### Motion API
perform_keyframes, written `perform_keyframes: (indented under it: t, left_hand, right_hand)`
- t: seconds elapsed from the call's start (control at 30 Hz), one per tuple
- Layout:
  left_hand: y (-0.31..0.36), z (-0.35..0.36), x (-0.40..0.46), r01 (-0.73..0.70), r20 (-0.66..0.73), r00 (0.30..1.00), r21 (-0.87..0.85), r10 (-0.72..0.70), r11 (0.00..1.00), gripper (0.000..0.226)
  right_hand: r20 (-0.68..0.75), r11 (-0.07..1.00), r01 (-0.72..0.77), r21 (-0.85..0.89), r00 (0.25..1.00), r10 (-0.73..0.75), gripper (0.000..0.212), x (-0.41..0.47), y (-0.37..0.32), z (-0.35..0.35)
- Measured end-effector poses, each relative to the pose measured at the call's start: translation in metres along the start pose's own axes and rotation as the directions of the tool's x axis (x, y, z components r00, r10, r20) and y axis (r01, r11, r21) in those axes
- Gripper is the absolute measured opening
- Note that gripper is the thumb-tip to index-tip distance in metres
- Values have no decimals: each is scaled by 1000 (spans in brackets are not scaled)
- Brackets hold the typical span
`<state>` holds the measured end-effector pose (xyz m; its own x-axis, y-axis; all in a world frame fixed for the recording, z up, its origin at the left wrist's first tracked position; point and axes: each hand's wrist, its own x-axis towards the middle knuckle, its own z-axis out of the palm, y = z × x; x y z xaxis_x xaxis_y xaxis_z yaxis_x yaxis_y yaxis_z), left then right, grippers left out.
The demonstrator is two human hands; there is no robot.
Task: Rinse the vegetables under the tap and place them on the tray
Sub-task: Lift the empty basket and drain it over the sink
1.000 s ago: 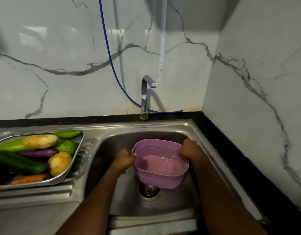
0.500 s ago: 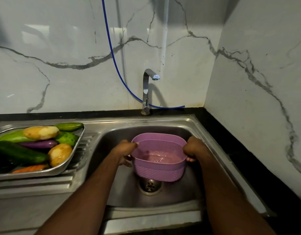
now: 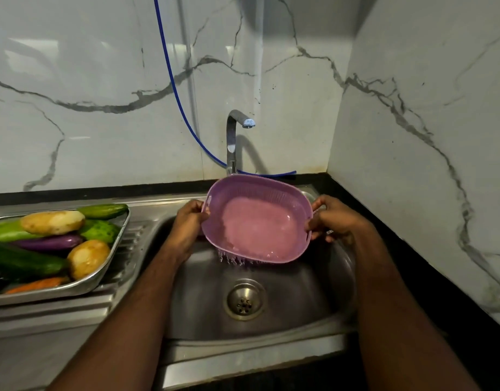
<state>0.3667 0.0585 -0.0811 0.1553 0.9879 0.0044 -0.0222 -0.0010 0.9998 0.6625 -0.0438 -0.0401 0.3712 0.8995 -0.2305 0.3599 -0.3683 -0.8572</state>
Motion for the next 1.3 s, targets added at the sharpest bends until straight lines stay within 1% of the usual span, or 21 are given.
perform_keyframes:
  t: [0.07,0.13,0.2,0.27,0.3,0.37,0.47,0.53,0.6,0.63,0.7,0.73,0.77,0.83,0.9,0.97,1.03,1.1,1.2,1.23,1.3]
  left_hand:
    - [2,-1,1,-154,22,987,-82,157,985,35]
    - [3,0,2,-244,69,965,-115,253,963,44]
    - [3,1,4,-289,109,948,-104,300,952,42]
    - [3,0,5,-289,114,947,-93,299,953,41]
    - [4,0,5,-287,111,948,-107,298,952,45]
    - [7,0,3,-294,111,942,-177,316,939,49]
    - [9,-2,1,-269,98,948,-265,303,926,40]
    - [7,-5,3,-251,96,952,-294,290,922,41]
    - [2,-7,5,-244,105,952,-309,288,919,43]
    - [0,-7,6,-247,115,949,-306,293,920,40]
    - [-3,-8,7,-250,123,947,-290,295,924,24]
    - [-4,-8,7,-256,109,950,-268,293,929,16]
    - [-5,-8,8,-273,68,953,-221,294,936,20]
    - [-8,-7,8,-278,-30,961,-154,276,948,41]
    - [-8,-5,5,-283,-98,957,-133,272,950,46]
    - [-7,-3,1,-318,-110,944,-39,312,947,46]
    - [-8,-3,-1,-309,-100,945,38,312,950,43]
    - [-8,-4,-1,-260,-80,962,45,262,965,33]
    - [-9,-1,-6,-128,8,992,3,128,992,27]
    - [-8,1,-9,-94,33,995,1,94,996,26]
    - [-6,4,-14,-45,98,994,-11,46,999,31]
  right_hand:
    - [64,998,-13,60,998,9,44,1,2,-3]
    - [90,993,-20,117,996,10,53,3,5,-3]
    - [79,988,-9,157,997,-4,62,3,5,-1]
    - [76,972,1,236,997,-20,69,6,8,1]
    - [84,957,3,289,996,-28,68,6,9,0]
    - [118,916,4,400,991,-56,60,7,11,-1]
    - [141,852,4,523,986,-91,44,7,12,-3]
    - [122,802,-6,597,989,-83,37,7,12,-2]
    - [64,772,-5,635,997,-46,26,8,12,2]
    - [31,774,6,634,999,-33,28,9,12,5]
    - [-24,797,43,602,999,-35,36,11,12,9]
    - [-34,804,53,593,999,-41,36,12,12,11]
    - [-23,802,53,595,999,-50,34,12,13,12]
    - [25,788,36,615,998,-65,26,11,15,12]
    - [44,779,46,626,995,-94,23,11,17,9]
    - [25,771,98,630,989,-146,32,9,16,6]
    - [-14,775,147,614,984,-175,47,6,13,5]
    - [-52,780,189,596,979,-198,68,5,15,4]
    - [-122,824,262,503,965,-232,111,5,20,3]
    - [-128,843,279,459,960,-249,119,3,22,5]
    - [-120,877,305,370,952,-280,122,-3,22,9]
